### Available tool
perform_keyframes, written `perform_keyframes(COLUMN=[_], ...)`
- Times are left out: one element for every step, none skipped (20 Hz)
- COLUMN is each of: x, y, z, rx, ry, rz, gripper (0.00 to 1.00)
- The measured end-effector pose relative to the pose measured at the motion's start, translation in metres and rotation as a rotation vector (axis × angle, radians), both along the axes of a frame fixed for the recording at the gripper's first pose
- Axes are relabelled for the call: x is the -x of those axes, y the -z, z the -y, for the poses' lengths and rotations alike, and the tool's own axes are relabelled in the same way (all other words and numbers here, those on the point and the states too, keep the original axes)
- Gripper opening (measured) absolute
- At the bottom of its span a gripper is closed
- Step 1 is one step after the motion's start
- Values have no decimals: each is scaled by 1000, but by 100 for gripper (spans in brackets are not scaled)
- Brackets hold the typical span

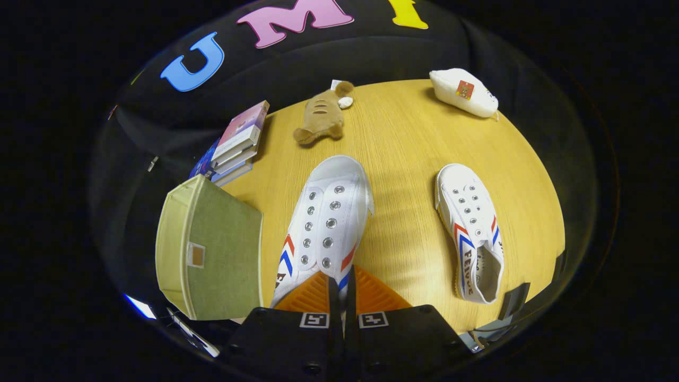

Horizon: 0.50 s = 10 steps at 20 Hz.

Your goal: Open the storage box then place both shoes into the box .Put the left shoe in first, then the right shoe, with the right side of both shoes facing outward in a uniform manner.

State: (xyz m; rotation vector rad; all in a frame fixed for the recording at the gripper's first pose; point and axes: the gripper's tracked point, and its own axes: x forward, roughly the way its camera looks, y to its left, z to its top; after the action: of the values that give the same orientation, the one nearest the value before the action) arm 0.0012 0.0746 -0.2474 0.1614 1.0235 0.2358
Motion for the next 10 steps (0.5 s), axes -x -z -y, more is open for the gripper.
perform_keyframes(x=[5, 11, 15, 19, 23, 27, 32, 34, 36, 39], y=[-16, -34, -48, -62, -75, -85, -93, -100, -107, -112], z=[-5, -13, -21, -31, -43, -56, -70, -86, -102, -118], rx=[0, -8, -20, -35, -50, -67, -86, -105, -120, -132], ry=[10, 22, 28, 36, 40, 42, 39, 35, 24, 8], rz=[22, 42, 59, 75, 90, 94, 93, 94, 100, 103], gripper=[5, 5, 5, 5, 5, 5, 5, 5, 5, 5])
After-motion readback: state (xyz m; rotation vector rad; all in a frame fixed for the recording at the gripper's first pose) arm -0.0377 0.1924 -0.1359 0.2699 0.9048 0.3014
